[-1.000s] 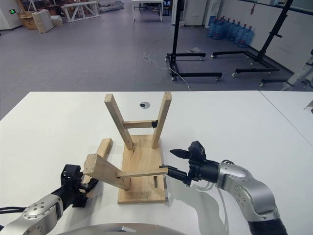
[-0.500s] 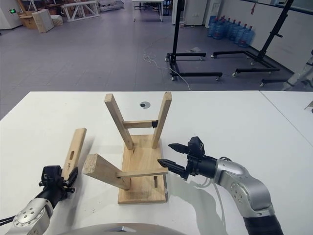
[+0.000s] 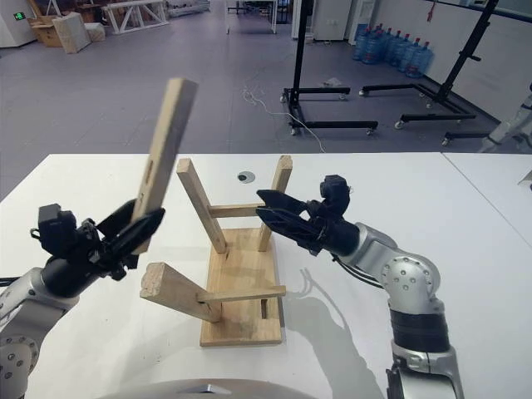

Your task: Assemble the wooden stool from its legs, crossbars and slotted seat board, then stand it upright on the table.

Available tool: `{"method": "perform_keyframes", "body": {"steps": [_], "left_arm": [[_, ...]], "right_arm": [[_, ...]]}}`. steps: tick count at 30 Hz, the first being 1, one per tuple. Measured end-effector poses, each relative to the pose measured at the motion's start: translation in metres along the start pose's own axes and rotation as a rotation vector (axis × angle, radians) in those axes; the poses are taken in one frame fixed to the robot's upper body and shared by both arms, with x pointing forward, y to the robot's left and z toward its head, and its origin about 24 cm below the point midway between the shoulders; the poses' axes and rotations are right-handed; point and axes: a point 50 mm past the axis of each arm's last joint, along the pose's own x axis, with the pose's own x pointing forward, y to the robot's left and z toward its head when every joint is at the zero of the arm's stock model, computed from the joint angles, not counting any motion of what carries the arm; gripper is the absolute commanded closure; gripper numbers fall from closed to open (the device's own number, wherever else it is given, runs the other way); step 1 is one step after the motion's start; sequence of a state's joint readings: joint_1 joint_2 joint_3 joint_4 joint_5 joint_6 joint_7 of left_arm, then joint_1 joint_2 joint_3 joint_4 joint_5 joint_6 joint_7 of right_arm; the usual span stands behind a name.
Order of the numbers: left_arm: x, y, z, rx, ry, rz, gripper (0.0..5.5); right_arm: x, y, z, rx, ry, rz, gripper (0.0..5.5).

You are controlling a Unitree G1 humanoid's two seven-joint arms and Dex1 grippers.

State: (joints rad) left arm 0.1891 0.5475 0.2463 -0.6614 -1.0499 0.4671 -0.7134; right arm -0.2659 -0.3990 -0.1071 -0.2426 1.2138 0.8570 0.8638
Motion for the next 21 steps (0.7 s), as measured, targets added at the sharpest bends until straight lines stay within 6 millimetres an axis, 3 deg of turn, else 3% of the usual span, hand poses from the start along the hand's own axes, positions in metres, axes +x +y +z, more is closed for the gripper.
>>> {"method": "perform_keyframes", "body": {"steps": [5, 10, 15, 21], "left_arm": [[0.015, 0.021, -0.011, -0.131, 0.058, -0.114, 3.46], [0.025, 0.019, -0.018, -0.176, 0.102, -0.206, 3.46], [0.027, 0.014, -0.023, -0.206, 0.124, -0.255, 3.46], [0.026, 0.014, -0.022, -0.220, 0.132, -0.265, 3.46]], "right_arm": [[0.019, -0.003, -0.014, 0.027, -0.024, 0.049, 0.53], [0.035, -0.011, -0.026, 0.050, -0.059, 0.025, 0.53], [0.048, -0.011, -0.026, 0.061, -0.102, 0.045, 0.53], [0.046, -0.009, -0.022, 0.081, -0.145, 0.065, 1.64]]}}
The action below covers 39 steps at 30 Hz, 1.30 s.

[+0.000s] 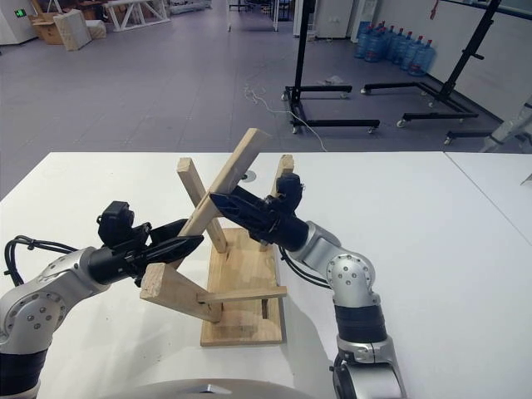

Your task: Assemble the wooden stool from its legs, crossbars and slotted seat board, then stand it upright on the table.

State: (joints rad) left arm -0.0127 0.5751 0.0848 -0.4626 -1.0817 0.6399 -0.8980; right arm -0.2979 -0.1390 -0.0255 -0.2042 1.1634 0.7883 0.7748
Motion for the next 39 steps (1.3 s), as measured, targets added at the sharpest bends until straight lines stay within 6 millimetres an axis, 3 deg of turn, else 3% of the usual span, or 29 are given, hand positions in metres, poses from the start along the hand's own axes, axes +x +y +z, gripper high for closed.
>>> {"method": "perform_keyframes", "body": {"steps": [10, 18, 19, 26, 31, 34, 36, 39], "left_arm": [[-0.006, -0.003, -0.004, -0.007, 0.048, -0.015, 3.46], [-0.006, -0.003, -0.001, -0.011, 0.037, -0.024, 3.46], [-0.007, -0.003, -0.001, -0.013, 0.038, -0.022, 3.09], [-0.011, 0.008, 0.009, -0.008, 0.015, 0.061, 2.21], [-0.027, 0.006, 0.022, 0.027, -0.034, 0.115, 2.04], [-0.053, 0.001, 0.024, 0.048, -0.077, 0.240, 2.04], [-0.063, -0.005, 0.026, 0.064, -0.102, 0.293, 2.04], [-0.076, -0.013, 0.027, 0.086, -0.146, 0.373, 2.04]], "right_arm": [[0.001, 0.009, 0.005, 0.050, -0.030, 0.091, 3.28], [0.004, 0.010, 0.009, 0.026, -0.013, 0.101, 3.33], [0.004, 0.010, 0.009, 0.024, -0.012, 0.100, 3.33], [0.002, 0.006, 0.017, -0.072, -0.073, 0.038, 3.41], [-0.022, 0.018, 0.043, -0.230, -0.020, 0.037, 3.43], [-0.070, 0.036, 0.073, -0.351, 0.066, -0.032, 3.43], [-0.088, 0.040, 0.077, -0.348, 0.112, -0.054, 3.43], [-0.111, 0.037, 0.068, -0.297, 0.214, -0.120, 3.43]]}}
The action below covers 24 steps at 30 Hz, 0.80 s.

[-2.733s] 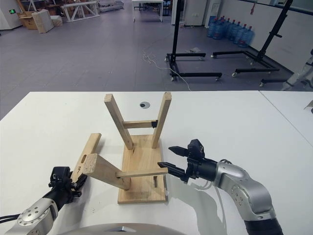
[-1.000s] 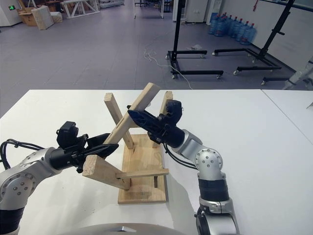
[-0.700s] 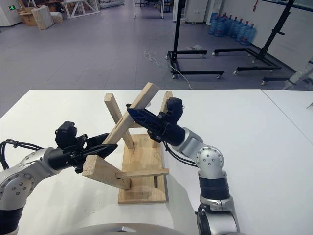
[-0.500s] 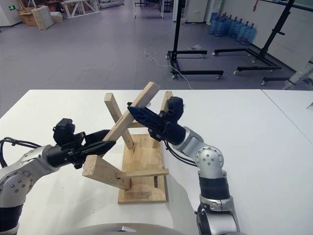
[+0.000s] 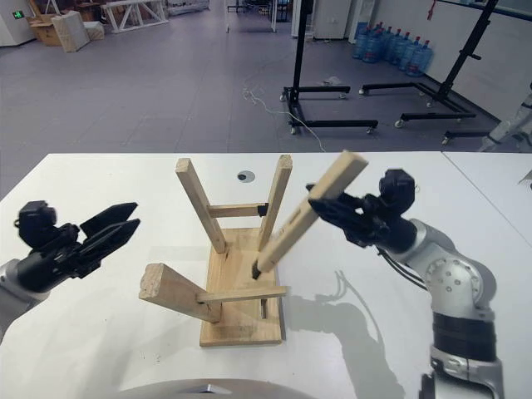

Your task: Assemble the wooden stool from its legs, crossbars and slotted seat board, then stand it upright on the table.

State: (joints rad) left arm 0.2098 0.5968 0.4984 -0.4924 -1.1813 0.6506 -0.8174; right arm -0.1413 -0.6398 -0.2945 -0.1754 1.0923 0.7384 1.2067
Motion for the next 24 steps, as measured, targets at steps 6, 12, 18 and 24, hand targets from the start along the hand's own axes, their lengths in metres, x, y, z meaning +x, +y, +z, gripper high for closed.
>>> {"method": "perform_keyframes", "body": {"steps": [6, 12, 18, 24], "left_arm": [[-0.015, -0.002, 0.002, -0.004, -0.026, 0.073, 2.04], [-0.019, -0.002, 0.000, -0.024, -0.025, 0.097, 2.04], [-0.018, -0.003, -0.001, -0.026, -0.024, 0.088, 2.04], [-0.021, -0.009, -0.007, -0.043, -0.018, 0.098, 2.04]], "right_arm": [[-0.001, -0.004, -0.031, 0.084, 0.100, 0.067, 3.43], [-0.002, -0.006, -0.040, 0.033, 0.133, 0.132, 3.44], [-0.002, -0.007, -0.039, -0.004, 0.130, 0.116, 3.45], [0.002, -0.001, -0.039, -0.075, 0.128, 0.123, 3.45]]}}
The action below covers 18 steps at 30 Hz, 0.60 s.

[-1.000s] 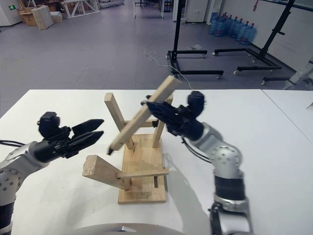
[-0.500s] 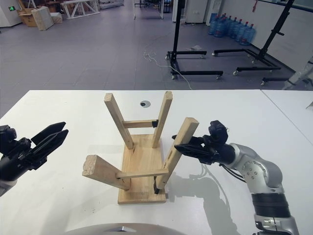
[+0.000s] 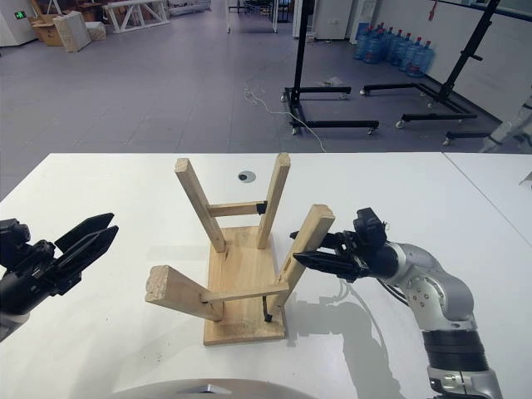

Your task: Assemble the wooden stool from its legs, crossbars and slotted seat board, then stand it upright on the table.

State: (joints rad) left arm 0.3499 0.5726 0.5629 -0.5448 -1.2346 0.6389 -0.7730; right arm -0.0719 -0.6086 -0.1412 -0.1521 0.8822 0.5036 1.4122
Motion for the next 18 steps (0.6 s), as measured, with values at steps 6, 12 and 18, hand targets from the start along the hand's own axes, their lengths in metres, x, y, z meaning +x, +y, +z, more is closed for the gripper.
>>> {"method": "perform_keyframes", "body": {"steps": [6, 12, 18], "left_arm": [[-0.0003, -0.0013, 0.0004, -0.013, -0.014, 0.013, 2.04], [-0.0048, 0.0000, 0.0005, -0.020, -0.043, 0.024, 2.04], [-0.0071, 0.0008, -0.0024, -0.028, -0.042, 0.017, 2.04]], "right_arm": [[0.0025, 0.0079, -0.0033, -0.010, 0.000, 0.009, 3.45], [0.0050, 0.0106, -0.0041, -0.083, 0.007, 0.032, 3.45], [0.0097, 0.0073, -0.0061, -0.123, 0.016, 0.035, 3.45]]}}
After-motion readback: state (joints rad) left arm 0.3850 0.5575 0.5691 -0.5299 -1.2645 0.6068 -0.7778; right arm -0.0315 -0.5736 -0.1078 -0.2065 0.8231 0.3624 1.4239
